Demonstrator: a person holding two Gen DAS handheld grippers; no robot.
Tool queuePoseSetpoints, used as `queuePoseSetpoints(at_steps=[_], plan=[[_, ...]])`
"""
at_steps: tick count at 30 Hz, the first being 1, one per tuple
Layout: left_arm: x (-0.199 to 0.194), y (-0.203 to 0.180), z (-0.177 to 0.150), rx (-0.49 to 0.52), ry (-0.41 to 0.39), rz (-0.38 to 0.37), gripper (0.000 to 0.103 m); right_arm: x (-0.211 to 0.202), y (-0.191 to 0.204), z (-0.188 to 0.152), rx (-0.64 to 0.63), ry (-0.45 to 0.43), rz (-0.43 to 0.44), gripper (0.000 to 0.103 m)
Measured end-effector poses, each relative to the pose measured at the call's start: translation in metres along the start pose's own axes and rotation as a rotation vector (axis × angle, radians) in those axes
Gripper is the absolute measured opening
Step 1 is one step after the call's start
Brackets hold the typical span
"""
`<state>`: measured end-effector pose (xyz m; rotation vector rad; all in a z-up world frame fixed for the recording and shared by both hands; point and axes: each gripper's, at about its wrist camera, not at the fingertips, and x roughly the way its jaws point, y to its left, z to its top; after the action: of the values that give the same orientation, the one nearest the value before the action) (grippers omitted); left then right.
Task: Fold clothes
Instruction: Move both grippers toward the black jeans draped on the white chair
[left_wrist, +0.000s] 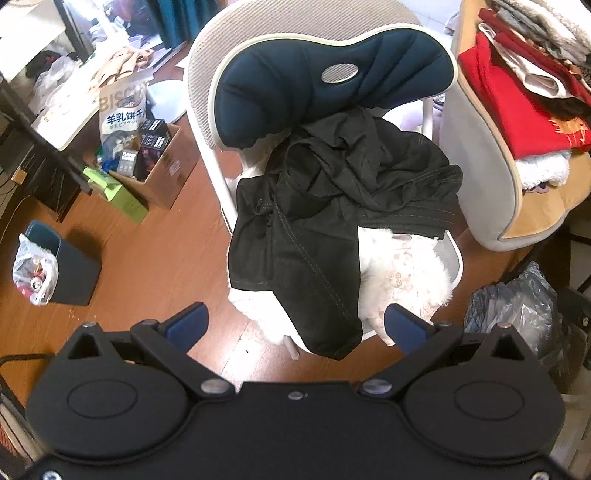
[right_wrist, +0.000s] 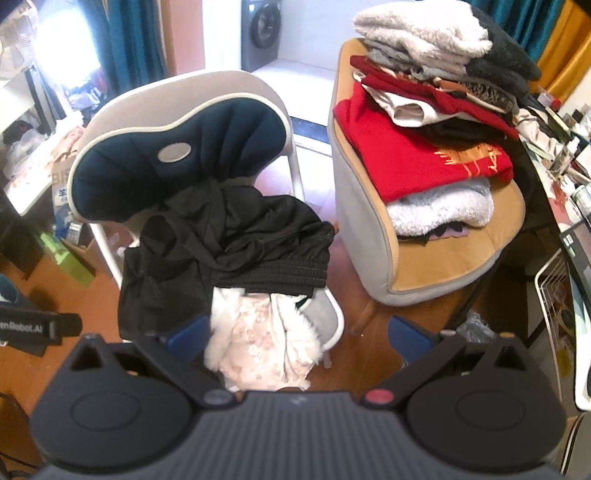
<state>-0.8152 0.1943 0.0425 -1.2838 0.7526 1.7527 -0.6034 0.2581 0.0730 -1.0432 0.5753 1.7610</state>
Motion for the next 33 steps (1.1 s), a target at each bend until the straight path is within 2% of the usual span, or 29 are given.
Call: queuePoseSetpoints(at_steps=[4,9,18,22,30,33], plan=[[0.0,-0.005,0.001,-0.016,0.008,0.021,0.103,0.001,-0.021,-0.007,0.029,-0.035,0.038,0.102],[0.002,-0.004,0.002,-0.071,0.015,0.05,0.103,0.003,-0.066,-0.023,0.119,-0.11,0.019,0.102],[0.005,-0.003,0.004,-0.155,0.02,0.103,0.103,0.016,-0.128,-0.038,0.162,-0.13,0.005,0.102],[0.007,-0.011,0.006,-0.161,0.021,0.115,0.103,0.023,-0.143,-0.034,0.177,-0.146,0.023,0.102],[0.012,-0.02,0.01,-0.174,-0.015,0.124,0.103,0.043,-0.143,-0.016,0.065,-0.166,0.067,0.102],[0.017,-0.019,0.008,-0.169,-0.028,0.12,0.103,0.061,-0.133,-0.009,0.001,-0.166,0.109,0.102]])
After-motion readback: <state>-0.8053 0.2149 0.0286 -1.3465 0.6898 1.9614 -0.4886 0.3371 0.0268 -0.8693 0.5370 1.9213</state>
